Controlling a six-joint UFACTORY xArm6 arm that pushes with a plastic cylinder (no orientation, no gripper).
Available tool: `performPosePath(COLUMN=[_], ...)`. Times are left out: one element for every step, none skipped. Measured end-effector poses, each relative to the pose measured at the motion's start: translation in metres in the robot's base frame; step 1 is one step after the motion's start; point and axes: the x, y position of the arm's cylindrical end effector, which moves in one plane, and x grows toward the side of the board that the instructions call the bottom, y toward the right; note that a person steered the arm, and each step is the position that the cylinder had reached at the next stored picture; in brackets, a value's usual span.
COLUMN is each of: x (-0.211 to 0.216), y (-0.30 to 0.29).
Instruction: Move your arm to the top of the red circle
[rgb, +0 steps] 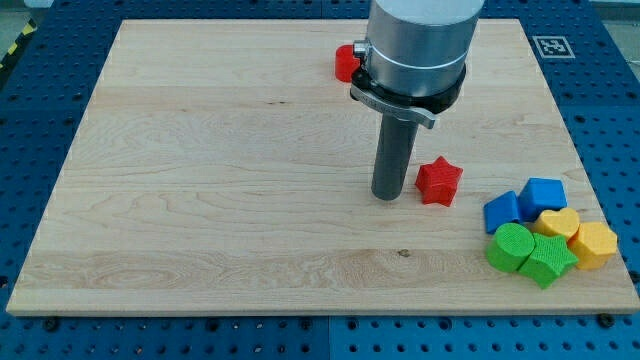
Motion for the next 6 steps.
performPosePath(x=[0.000,-0.018,-0.094,-0.176,-0.243,-0.261], y=[0.000,-0.017,-0.080,-0.128,-0.130,-0.105])
